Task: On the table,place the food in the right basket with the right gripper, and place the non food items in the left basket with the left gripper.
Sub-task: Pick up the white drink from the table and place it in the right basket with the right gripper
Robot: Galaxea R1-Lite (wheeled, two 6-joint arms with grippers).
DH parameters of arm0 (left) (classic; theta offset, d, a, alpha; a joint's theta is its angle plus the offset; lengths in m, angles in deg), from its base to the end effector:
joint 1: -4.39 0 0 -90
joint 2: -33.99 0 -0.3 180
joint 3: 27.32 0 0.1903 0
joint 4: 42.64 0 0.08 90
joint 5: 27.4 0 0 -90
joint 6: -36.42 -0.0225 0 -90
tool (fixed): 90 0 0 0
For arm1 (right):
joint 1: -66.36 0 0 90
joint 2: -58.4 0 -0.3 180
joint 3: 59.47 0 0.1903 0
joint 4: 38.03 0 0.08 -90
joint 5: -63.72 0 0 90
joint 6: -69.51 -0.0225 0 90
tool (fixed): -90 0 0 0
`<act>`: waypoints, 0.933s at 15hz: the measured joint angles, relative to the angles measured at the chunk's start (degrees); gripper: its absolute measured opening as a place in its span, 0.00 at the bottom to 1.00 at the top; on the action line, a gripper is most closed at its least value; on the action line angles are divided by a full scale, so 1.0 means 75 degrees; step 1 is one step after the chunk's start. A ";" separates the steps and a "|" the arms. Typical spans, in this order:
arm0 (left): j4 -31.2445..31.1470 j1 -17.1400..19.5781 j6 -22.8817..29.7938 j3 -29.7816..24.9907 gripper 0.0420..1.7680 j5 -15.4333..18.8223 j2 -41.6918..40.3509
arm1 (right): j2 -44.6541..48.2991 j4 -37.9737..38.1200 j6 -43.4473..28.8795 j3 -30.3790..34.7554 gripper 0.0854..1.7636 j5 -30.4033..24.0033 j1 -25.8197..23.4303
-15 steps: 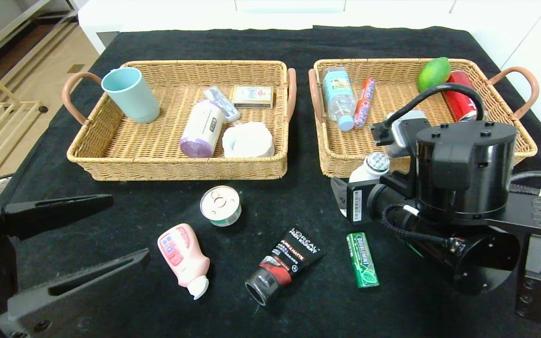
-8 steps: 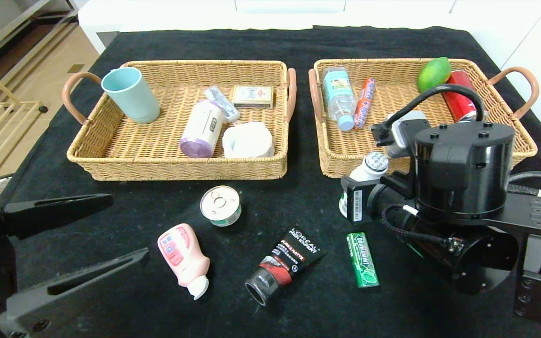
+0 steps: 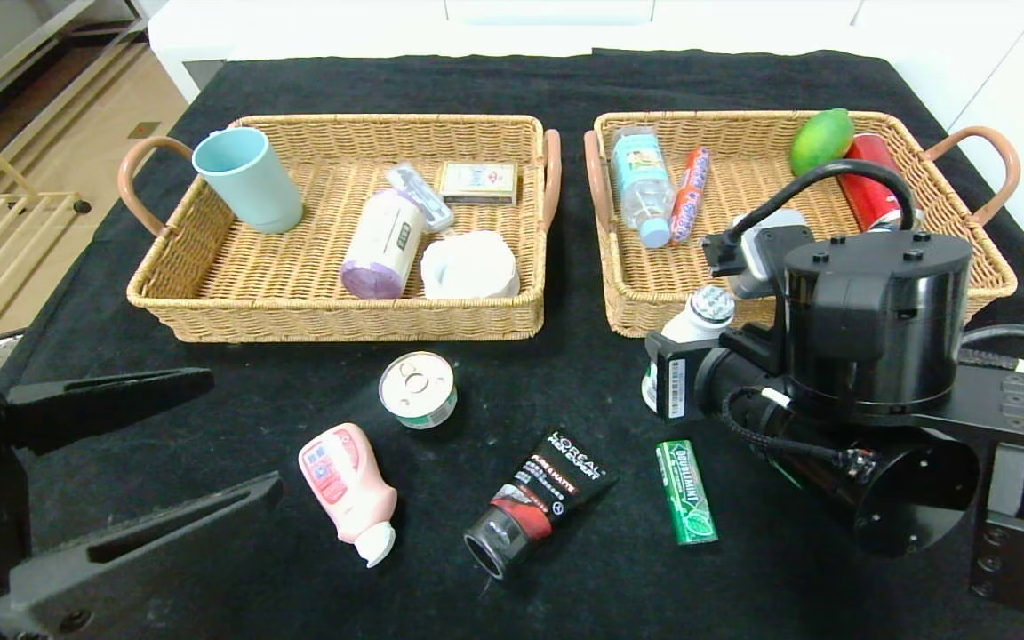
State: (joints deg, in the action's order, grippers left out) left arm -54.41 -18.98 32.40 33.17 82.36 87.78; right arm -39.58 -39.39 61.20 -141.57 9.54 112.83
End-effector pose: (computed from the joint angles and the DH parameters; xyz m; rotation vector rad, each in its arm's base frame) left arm 0.1003 -0.0516 0.2553 0.0696 0.0641 -0.7551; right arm 0.2298 0.2228 0.2204 -0.0228 0.2038 0.1704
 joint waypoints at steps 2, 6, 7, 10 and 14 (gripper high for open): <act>0.0000 0.0003 0.0000 0.0003 0.97 -0.0005 -0.0010 | 0.0018 0.0011 0.0018 0.0000 0.48 -0.0007 0.0029; 0.0002 0.0008 0.0002 0.0005 0.97 -0.0008 0.0003 | 0.0301 0.0148 0.0109 0.0015 0.48 -0.0037 0.0122; 0.0002 0.0008 0.0002 0.0000 0.97 -0.0008 0.0008 | 0.0431 0.0192 0.0193 0.0036 0.48 -0.0049 0.0154; 0.0000 0.0011 0.0002 -0.0011 0.97 -0.0008 0.0037 | 0.0850 0.0411 0.0327 0.0070 0.48 -0.0055 0.0202; 0.0000 0.0011 0.0002 -0.0015 0.97 -0.0008 0.0055 | 0.1334 0.0504 0.0408 0.0062 0.48 -0.0034 0.0265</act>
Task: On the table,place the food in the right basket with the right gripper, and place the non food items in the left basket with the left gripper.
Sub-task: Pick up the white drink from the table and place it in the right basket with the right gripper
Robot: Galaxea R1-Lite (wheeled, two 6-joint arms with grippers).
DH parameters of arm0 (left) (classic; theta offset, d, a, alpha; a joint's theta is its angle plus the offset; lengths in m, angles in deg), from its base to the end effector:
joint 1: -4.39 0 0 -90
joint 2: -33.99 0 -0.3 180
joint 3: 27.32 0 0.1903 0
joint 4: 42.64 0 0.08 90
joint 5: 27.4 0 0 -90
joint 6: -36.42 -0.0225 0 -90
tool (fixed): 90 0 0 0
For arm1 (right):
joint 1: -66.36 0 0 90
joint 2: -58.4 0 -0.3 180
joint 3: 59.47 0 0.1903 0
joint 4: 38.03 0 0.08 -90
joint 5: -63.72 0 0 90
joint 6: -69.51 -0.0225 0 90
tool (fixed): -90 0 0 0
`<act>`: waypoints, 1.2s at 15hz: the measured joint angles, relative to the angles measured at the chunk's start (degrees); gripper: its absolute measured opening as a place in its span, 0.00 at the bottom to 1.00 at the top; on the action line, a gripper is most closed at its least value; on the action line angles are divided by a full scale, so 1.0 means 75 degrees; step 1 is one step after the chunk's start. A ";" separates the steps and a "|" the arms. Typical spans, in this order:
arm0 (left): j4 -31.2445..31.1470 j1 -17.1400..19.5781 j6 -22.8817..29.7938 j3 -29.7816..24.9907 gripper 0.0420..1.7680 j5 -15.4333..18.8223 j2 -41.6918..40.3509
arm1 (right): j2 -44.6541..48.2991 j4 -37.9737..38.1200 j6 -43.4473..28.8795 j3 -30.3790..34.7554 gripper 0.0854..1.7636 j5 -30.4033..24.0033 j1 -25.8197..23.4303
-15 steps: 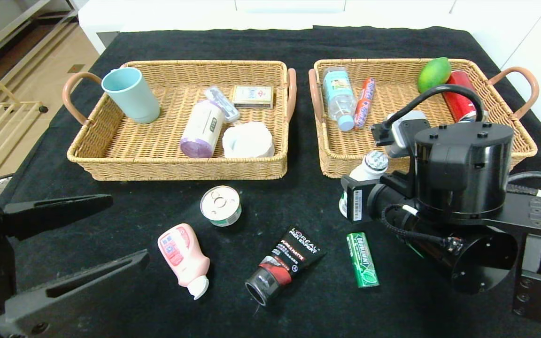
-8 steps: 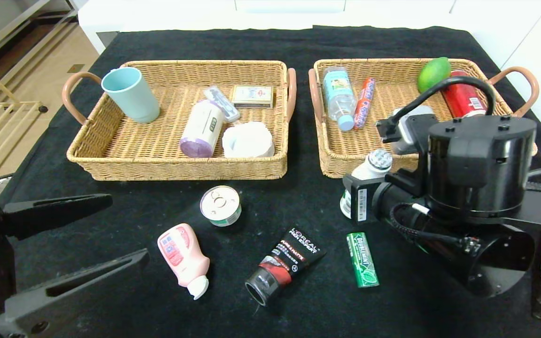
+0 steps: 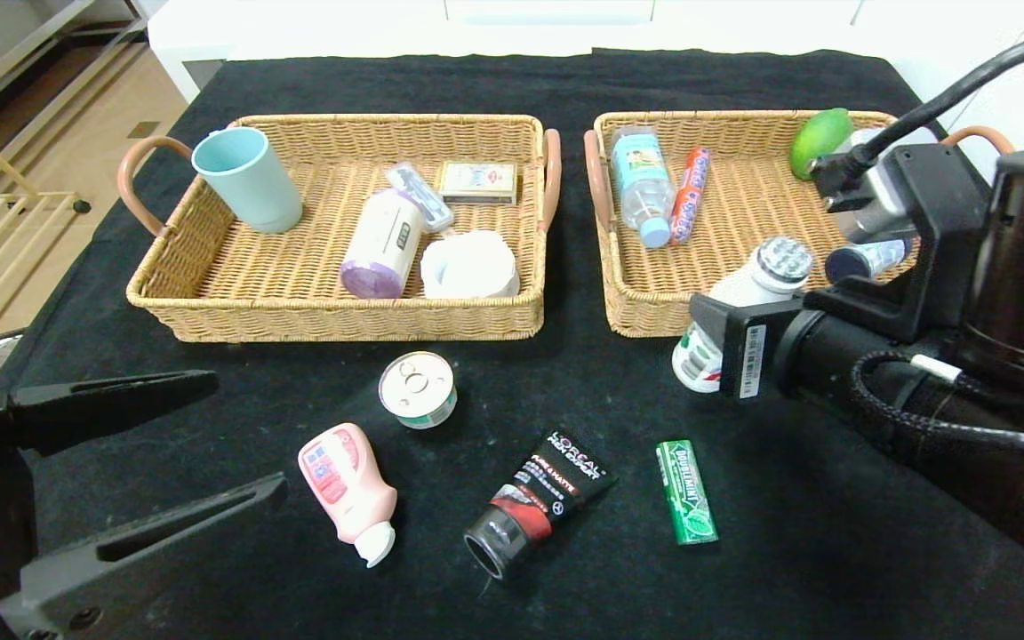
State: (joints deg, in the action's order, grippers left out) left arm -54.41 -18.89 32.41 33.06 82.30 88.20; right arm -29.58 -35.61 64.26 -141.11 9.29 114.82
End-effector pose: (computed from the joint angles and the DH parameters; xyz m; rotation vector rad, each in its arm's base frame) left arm 0.1021 -0.0522 0.2539 0.0697 0.0737 -0.7527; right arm 0.1926 0.1977 0.2638 -0.0114 0.1239 0.2190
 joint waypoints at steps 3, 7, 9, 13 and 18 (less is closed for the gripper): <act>0.0000 0.0000 -0.0002 -0.0003 0.97 -0.0003 0.0003 | 0.0166 -0.0029 0.0036 -0.0138 0.47 0.0011 -0.0011; 0.0002 0.0000 -0.0002 -0.0003 0.97 -0.0003 0.0003 | 0.0184 -0.0063 0.0184 -0.0735 0.47 0.0020 -0.0184; 0.0000 0.0000 0.0000 0.0000 0.97 -0.0007 0.0003 | 0.0067 -0.0062 0.0265 -0.1161 0.47 0.0013 -0.0369; 0.0002 0.0011 -0.0002 0.0005 0.97 -0.0007 -0.0026 | -0.0408 0.0236 0.0418 -0.2201 0.47 -0.0036 -0.0956; 0.0005 0.0026 -0.0023 0.0023 0.97 -0.0114 -0.0088 | -0.1203 0.0574 0.0434 -0.3446 0.47 -0.0161 -0.1690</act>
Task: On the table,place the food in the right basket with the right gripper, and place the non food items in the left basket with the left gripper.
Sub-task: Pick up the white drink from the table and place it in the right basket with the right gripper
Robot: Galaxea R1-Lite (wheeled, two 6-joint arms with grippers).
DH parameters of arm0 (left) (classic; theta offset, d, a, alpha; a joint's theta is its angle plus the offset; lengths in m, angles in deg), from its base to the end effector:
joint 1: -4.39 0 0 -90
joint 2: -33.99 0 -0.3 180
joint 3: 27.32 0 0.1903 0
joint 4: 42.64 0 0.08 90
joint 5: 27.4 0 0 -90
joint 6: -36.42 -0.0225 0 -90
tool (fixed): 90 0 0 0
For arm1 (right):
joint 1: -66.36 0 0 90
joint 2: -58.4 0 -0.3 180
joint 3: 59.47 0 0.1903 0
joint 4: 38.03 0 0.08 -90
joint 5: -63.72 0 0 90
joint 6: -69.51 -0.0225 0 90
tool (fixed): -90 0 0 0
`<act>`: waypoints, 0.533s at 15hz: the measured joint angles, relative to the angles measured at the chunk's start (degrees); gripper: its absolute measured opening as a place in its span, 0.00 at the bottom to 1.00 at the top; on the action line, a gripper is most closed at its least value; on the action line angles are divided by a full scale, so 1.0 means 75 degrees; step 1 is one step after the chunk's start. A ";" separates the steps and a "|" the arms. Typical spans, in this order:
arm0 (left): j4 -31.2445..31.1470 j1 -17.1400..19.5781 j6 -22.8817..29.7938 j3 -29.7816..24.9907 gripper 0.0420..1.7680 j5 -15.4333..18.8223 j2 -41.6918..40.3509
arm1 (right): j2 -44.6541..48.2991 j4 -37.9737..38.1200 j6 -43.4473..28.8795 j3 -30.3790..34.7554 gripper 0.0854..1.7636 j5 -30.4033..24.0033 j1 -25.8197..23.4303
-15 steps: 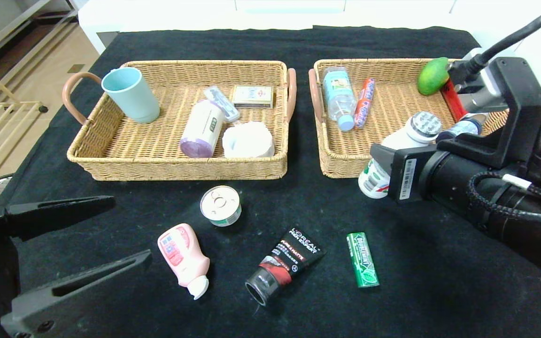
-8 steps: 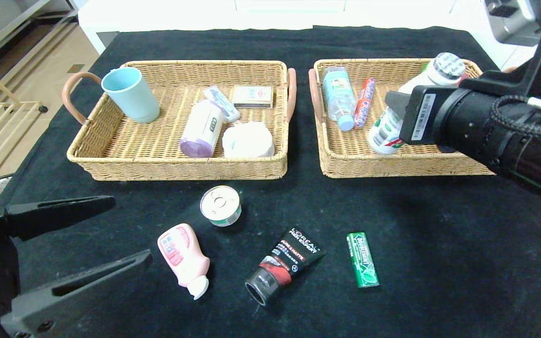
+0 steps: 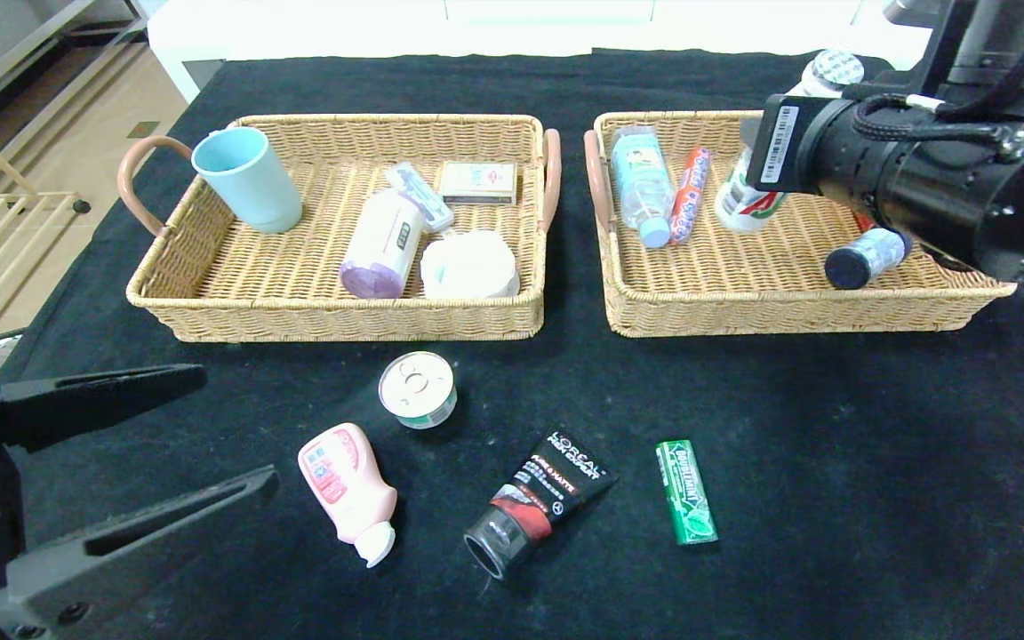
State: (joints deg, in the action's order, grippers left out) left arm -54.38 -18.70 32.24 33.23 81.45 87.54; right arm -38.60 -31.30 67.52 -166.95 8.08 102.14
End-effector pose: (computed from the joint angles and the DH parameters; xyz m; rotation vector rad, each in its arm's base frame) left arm 0.0998 -0.0505 0.2561 0.0728 0.0578 -0.7343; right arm 0.2687 0.1780 0.3388 0.0723 -0.0531 0.0257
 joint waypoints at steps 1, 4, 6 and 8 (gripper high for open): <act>0.0000 -0.0003 -0.0003 0.0000 0.97 0.0000 -0.0018 | -0.0179 0.0044 0.0000 -0.0195 0.47 -0.0018 -0.0145; 0.0007 -0.0003 -0.0003 0.0007 0.97 0.0000 -0.0044 | -0.0650 0.0070 -0.0002 -0.0688 0.47 -0.0076 -0.0530; 0.0007 0.0000 -0.0003 0.0015 0.97 0.0003 -0.0049 | -0.0959 0.0085 -0.0002 -0.1052 0.47 -0.0154 -0.0754; 0.0010 0.0010 -0.0003 0.0024 0.97 0.0003 -0.0049 | -0.1308 0.0088 -0.0008 -0.1445 0.47 -0.0213 -0.0987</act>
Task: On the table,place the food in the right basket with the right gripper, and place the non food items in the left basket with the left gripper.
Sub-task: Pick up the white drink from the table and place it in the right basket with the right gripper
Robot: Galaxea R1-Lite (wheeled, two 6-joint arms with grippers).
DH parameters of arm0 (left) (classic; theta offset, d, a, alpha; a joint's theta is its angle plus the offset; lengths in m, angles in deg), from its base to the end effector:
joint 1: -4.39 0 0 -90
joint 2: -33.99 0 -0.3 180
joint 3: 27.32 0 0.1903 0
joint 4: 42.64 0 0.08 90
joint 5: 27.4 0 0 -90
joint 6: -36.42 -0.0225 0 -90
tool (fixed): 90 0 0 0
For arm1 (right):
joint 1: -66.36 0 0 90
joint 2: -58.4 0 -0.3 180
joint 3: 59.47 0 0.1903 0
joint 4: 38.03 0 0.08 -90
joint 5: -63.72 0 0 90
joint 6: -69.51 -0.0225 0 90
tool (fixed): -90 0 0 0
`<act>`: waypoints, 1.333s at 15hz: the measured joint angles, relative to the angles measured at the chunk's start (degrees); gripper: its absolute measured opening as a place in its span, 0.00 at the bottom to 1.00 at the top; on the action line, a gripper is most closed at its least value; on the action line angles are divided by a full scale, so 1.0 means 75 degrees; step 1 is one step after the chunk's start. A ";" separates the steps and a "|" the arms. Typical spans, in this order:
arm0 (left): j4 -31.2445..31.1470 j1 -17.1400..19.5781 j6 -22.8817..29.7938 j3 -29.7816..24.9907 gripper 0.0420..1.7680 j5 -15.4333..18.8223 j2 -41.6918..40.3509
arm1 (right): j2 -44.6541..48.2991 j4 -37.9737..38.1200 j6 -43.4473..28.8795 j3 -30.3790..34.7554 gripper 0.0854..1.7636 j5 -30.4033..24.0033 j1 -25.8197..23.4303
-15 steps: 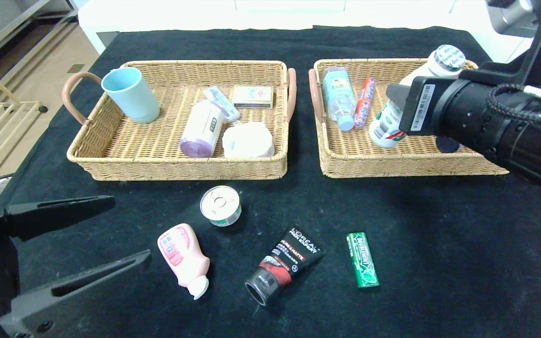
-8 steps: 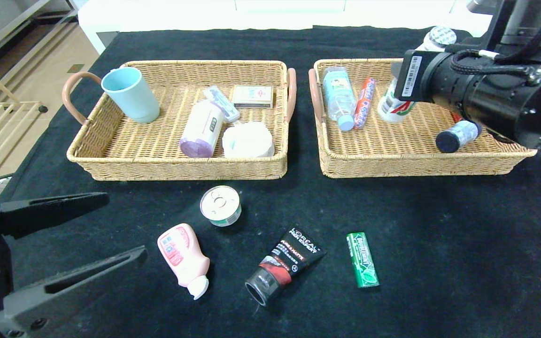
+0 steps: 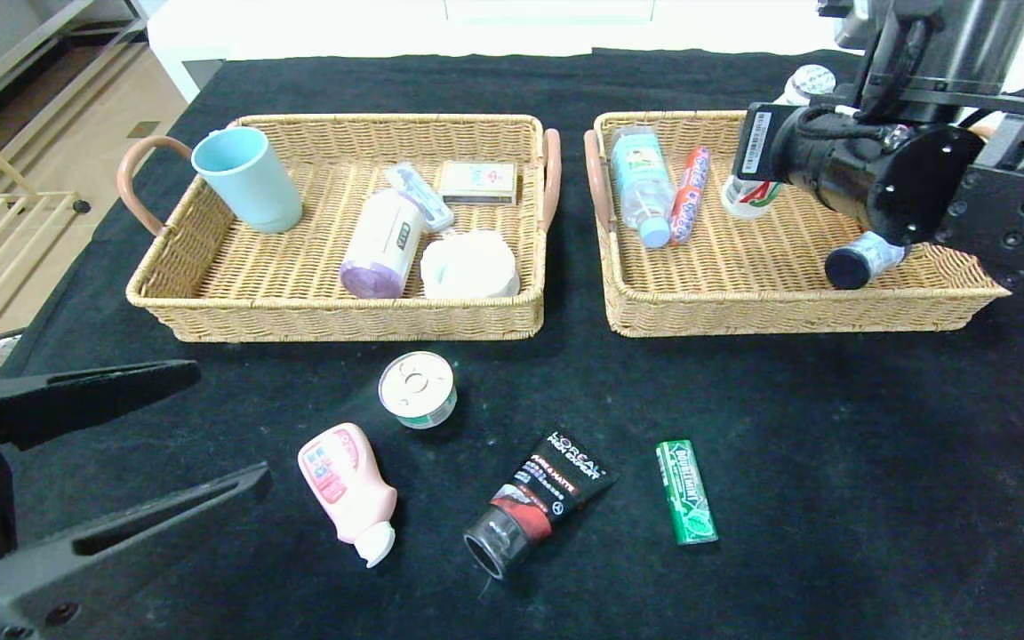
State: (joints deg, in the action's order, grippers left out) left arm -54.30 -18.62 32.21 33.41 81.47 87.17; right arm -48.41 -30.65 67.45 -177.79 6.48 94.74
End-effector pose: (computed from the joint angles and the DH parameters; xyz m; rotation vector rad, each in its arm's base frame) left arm 0.0983 -0.0497 0.2579 0.0728 0.0464 -0.7330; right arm 0.3330 0.1661 0.3323 0.0726 -0.0635 -0.0753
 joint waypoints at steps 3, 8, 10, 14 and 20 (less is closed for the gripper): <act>0.0000 0.0008 0.0000 0.0000 0.97 0.0002 -0.0003 | -0.0418 -0.0015 -0.0023 -0.0338 0.47 -0.0007 -0.0205; -0.0003 0.0011 0.0000 -0.0015 0.97 0.0000 0.0005 | -0.0741 -0.0021 -0.0073 -0.0401 0.47 -0.0003 -0.0327; 0.0000 0.0011 0.0000 -0.0015 0.97 0.0000 0.0002 | -0.0774 -0.0021 -0.0073 -0.0401 0.47 0.0003 -0.0330; -0.0003 0.0011 -0.0008 -0.0015 0.97 0.0002 0.0000 | -0.0770 -0.0021 -0.0076 -0.0358 0.47 0.0062 -0.0301; -0.0003 0.0011 -0.0002 -0.0021 0.97 0.0002 0.0000 | -0.0712 -0.0029 -0.0076 -0.0306 0.69 0.0088 -0.0245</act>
State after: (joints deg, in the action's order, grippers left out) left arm -54.33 -18.54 32.20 33.25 81.49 87.17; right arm -53.75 -30.87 66.88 -180.08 7.14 92.90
